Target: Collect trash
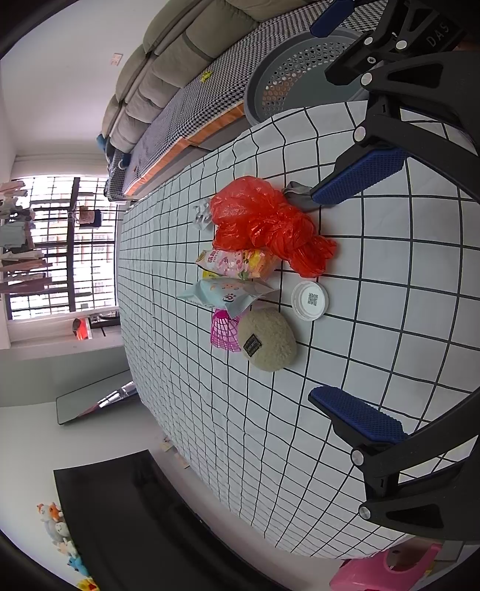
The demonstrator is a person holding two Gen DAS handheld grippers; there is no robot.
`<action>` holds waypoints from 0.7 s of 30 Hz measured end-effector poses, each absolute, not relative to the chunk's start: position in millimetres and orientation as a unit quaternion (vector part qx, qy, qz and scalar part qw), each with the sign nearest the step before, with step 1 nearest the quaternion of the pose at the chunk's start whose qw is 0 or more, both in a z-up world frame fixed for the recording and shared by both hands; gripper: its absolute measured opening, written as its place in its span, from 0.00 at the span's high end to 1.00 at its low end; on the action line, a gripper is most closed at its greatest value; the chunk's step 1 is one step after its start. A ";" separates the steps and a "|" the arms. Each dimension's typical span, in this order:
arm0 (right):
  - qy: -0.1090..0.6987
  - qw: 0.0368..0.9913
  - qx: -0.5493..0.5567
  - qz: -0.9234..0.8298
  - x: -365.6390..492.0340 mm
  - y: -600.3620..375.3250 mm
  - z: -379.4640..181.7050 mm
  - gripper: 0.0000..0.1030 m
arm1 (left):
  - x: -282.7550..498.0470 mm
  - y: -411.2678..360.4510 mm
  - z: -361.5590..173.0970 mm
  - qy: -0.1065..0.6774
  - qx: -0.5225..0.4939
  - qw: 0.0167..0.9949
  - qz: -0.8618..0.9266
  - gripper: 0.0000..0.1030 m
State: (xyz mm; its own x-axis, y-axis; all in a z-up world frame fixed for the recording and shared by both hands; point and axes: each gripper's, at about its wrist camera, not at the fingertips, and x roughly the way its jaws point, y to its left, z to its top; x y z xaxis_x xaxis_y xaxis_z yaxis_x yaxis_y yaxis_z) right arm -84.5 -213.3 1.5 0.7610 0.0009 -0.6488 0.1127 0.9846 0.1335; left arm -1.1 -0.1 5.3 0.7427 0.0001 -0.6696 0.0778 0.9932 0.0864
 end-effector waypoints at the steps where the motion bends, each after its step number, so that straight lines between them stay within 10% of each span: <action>1: 0.344 0.935 0.083 -0.030 -84.4 -213.4 1.5 0.18 | -1.2 0.1 5.3 0.358 0.054 0.932 -0.020 0.06; 21: 0.345 0.934 0.085 -0.030 -86.3 -213.7 0.4 0.18 | -2.0 1.0 4.9 0.358 0.054 0.932 -0.020 0.06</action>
